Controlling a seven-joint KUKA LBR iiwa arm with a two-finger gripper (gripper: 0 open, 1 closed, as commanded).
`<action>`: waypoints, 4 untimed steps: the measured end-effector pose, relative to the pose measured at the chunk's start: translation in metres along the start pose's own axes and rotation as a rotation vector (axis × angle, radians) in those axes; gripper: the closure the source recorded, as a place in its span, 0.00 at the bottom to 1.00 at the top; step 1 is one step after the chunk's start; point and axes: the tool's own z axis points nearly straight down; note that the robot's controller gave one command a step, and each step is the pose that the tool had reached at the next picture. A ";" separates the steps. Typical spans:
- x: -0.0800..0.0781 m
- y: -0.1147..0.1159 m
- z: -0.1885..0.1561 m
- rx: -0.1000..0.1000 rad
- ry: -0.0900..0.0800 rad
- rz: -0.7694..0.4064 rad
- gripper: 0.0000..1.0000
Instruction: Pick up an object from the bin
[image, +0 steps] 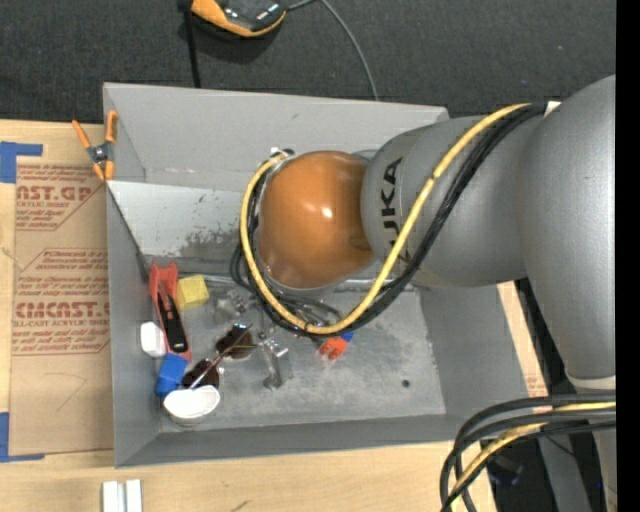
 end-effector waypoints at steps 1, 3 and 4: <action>-0.003 0.000 0.064 0.001 -0.004 -0.158 0.00; -0.010 0.000 0.088 -0.002 -0.010 -0.155 1.00; -0.010 0.000 0.085 -0.003 -0.011 -0.155 1.00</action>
Offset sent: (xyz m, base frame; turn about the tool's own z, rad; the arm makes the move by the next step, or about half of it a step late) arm 0.0098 -0.0009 -0.0743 -0.1462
